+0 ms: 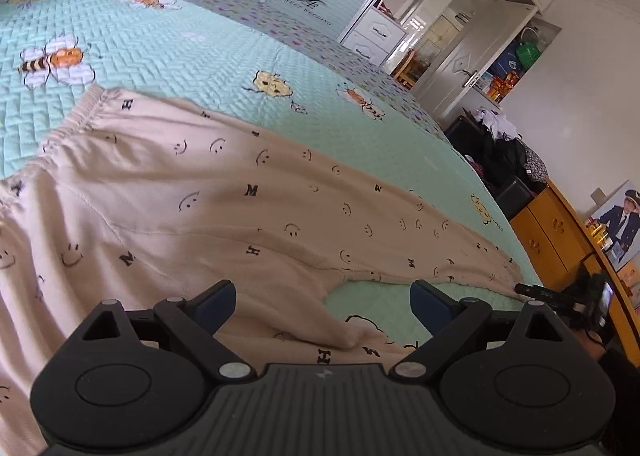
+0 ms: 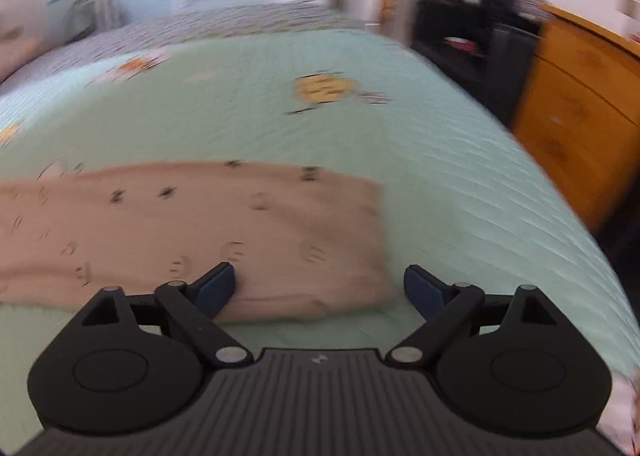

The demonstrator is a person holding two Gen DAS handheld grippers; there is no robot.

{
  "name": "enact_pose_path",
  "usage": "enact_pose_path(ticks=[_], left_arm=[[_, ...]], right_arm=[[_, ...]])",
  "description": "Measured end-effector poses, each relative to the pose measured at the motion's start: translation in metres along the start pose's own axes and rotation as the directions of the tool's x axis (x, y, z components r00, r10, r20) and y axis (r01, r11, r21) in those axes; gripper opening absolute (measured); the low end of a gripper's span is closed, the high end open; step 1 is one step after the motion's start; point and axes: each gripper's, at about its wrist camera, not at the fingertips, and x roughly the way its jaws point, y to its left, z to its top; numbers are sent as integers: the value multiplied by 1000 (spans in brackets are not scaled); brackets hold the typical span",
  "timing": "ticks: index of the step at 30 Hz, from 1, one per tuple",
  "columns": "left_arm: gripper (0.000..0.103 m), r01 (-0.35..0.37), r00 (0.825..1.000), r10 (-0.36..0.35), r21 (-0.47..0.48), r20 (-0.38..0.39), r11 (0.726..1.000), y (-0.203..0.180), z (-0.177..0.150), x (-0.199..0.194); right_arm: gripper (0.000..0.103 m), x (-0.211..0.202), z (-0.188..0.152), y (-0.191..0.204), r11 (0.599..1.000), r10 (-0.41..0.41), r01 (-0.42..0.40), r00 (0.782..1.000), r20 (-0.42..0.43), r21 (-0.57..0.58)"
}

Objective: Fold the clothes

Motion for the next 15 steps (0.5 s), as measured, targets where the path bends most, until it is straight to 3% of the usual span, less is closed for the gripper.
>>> enact_pose_path(ticks=[4, 7, 10, 15], left_arm=[[94, 11, 1000, -11, 12, -7, 1000, -6, -4, 1], [94, 8, 1000, -8, 57, -6, 998, -15, -8, -4], [94, -12, 1000, 11, 70, 15, 997, -9, -8, -15], [94, -18, 1000, 18, -26, 16, 1000, 17, -5, -17]], right_arm=[[91, -11, -3, 53, 989, 132, -129, 990, 43, -70], [91, 13, -2, 95, 973, 212, -215, 976, -44, -79], [91, 12, -16, 109, 971, 167, -176, 984, -67, -164], [91, -22, -26, 96, 988, 110, -118, 991, -81, -99]])
